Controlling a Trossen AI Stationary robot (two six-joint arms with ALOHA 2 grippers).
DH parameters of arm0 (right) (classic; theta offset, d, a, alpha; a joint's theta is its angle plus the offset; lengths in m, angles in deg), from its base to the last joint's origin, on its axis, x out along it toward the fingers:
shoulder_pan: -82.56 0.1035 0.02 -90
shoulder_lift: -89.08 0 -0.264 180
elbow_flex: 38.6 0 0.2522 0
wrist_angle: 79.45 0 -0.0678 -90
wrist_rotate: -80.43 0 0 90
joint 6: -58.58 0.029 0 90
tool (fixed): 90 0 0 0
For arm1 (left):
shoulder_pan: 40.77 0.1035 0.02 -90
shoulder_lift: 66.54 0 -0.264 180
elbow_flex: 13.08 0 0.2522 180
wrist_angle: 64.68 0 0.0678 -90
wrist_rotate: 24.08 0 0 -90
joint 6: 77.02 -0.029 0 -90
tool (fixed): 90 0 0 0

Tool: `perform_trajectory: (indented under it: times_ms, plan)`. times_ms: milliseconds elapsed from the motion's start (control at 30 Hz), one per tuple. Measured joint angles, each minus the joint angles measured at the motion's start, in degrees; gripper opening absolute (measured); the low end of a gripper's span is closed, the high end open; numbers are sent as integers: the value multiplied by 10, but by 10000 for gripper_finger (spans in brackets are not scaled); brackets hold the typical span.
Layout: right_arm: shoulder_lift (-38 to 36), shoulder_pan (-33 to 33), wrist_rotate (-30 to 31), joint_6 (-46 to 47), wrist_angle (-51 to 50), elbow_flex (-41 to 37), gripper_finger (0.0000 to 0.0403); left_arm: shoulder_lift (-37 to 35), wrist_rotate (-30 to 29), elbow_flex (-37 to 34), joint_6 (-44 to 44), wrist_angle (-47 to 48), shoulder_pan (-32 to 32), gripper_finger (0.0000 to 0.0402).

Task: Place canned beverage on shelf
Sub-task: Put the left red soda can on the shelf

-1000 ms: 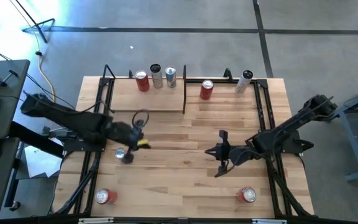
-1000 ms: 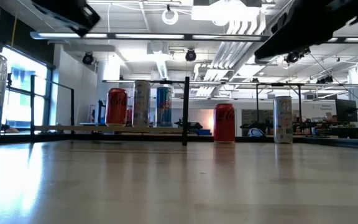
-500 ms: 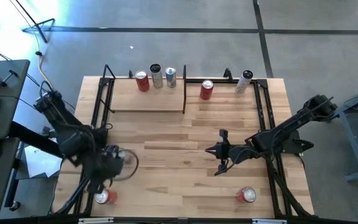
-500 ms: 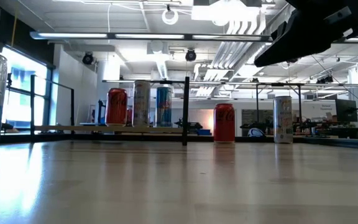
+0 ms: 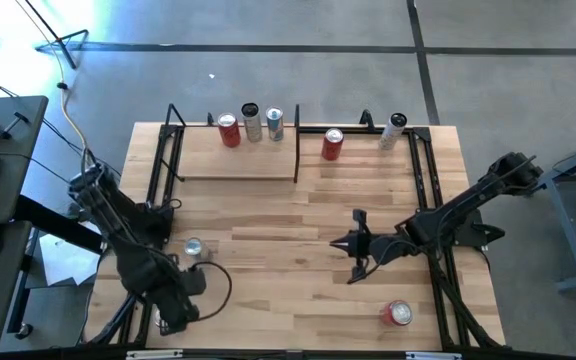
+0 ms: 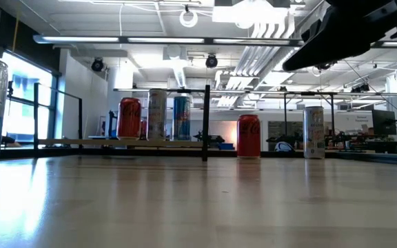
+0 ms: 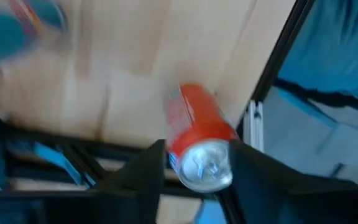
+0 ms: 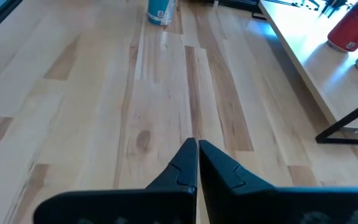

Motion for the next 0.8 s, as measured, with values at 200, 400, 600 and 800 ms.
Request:
perform_trajectory:
  times_ms: [200, 400, 600, 800]
  plan:
    - [0, 16, 0, 10, 8, 0, 0, 27, 30, 0, 49, -4, -29, 249]
    - [0, 30, 0, 13, 9, 0, 0, 37, 26, -1, 100, -21, -65, 263]
    - [0, 32, 0, 13, 12, 0, 0, 37, 26, -22, 135, -51, -83, 263]
    - [0, 32, 0, 13, 13, 0, 0, 37, 23, -32, 128, -65, -83, 263]
